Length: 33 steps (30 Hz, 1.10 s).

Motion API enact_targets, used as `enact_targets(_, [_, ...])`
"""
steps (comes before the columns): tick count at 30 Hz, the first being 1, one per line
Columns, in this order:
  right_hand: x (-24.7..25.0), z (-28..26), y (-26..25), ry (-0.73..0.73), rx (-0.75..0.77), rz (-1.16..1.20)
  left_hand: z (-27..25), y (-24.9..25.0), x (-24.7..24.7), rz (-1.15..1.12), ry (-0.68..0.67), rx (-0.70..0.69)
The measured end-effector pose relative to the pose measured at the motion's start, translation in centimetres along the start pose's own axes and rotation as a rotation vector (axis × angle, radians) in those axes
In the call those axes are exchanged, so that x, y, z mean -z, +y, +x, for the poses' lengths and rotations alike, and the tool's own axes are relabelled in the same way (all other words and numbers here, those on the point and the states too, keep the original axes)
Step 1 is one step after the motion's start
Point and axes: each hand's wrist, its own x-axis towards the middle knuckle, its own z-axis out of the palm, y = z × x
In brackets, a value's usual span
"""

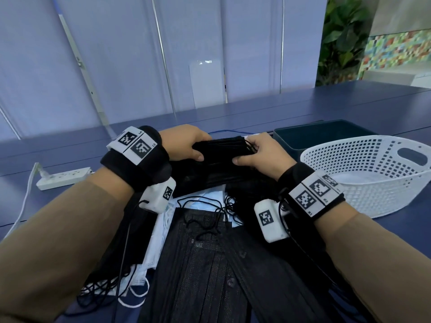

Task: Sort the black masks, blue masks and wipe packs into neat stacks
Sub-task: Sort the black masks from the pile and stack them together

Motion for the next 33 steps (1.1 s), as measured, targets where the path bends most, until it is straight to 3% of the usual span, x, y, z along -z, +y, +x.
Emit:
enact_targets(6, [0.9, -0.3, -1.1, -0.127, -0.039, 0.638, -0.3, -1.2, -0.4, -0.008, -0.054, 0.043])
enact_targets(12, [0.8, -0.1, -0.8, -0.037, -0.166, 0.788, -0.5, -2.7, -0.9, -0.069, -0.003, 0.062])
enact_targets(15, [0.8, 0.1, -0.8, -0.109, -0.186, 0.627, -0.9, -4.0, -1.1, -0.159, 0.032, 0.083])
enact_targets(19, [0.8, 1.4, -2.1, -0.476, -0.176, 0.089, -1.1, -5.6, -1.3, -0.207, 0.053, 0.105])
enact_targets(21, [0.8, 2.4, -3.3, -0.525, -0.169, -0.126, -1.2, -5.9, -1.4, -0.240, 0.072, 0.110])
enact_targets(23, [0.3, 2.9, -4.3, -0.524, -0.184, -0.164, -1.4, -6.1, -1.3, -0.259, 0.098, 0.113])
enact_targets(26, [-0.9, 3.1, -4.7, -0.511, -0.141, 0.045, -1.4, -6.1, -1.1, -0.229, 0.081, 0.109])
enact_targets(29, [-1.6, 3.0, -4.7, -0.341, -0.062, 0.132, -1.6, -6.1, -1.0, -0.188, 0.058, 0.116])
enact_targets(33, [-2.0, 3.0, -4.2, -0.188, 0.016, 0.063, -1.9, -6.0, -1.2, -0.199, 0.051, 0.107])
